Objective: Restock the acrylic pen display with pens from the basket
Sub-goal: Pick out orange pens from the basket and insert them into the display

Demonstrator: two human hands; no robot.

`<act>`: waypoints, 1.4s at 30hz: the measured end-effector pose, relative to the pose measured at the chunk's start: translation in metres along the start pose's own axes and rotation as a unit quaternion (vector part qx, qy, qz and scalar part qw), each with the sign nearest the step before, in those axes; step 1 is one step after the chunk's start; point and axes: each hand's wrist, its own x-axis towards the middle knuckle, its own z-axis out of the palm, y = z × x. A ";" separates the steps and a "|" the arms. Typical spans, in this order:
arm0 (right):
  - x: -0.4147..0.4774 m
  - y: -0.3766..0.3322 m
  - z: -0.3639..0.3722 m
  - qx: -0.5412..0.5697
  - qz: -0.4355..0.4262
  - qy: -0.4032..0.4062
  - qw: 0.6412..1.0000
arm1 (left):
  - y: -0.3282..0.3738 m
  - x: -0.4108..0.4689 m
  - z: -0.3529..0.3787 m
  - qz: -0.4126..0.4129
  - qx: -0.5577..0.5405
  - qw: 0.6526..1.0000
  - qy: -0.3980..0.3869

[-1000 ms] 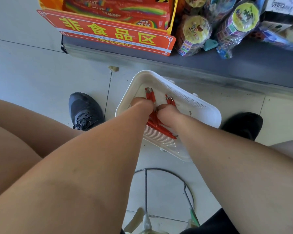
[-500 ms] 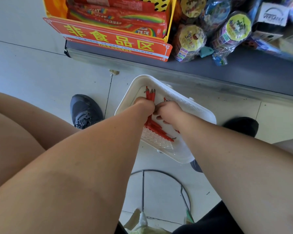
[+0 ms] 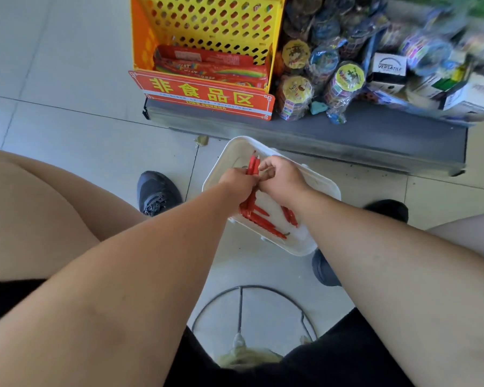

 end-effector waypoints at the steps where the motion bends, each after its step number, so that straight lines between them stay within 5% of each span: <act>1: -0.008 -0.006 -0.002 -0.011 -0.031 0.008 0.999 | 0.000 -0.007 -0.002 0.025 0.013 1.000 0.005; 7: -0.044 -0.028 -0.013 -0.077 -0.147 0.014 0.986 | 0.001 -0.049 -0.018 0.114 -0.053 0.992 0.009; 16: -0.087 -0.048 -0.050 -0.085 -0.293 0.129 0.943 | 0.045 -0.116 -0.030 0.184 -0.131 0.973 -0.038; 20: -0.096 -0.058 -0.065 -0.052 -0.296 0.197 0.933 | 0.071 -0.138 -0.035 0.217 -0.236 0.946 -0.056; 27: -0.114 -0.103 -0.083 0.000 -0.319 0.232 0.919 | 0.112 -0.172 -0.050 0.314 -0.234 0.919 -0.042; 33: -0.143 -0.153 -0.098 0.094 -0.342 0.249 0.901 | 0.147 -0.214 -0.054 0.404 -0.130 0.905 -0.007; 42: -0.168 -0.211 -0.140 0.134 -0.376 0.284 0.872 | 0.208 -0.256 -0.044 0.446 -0.207 0.871 0.006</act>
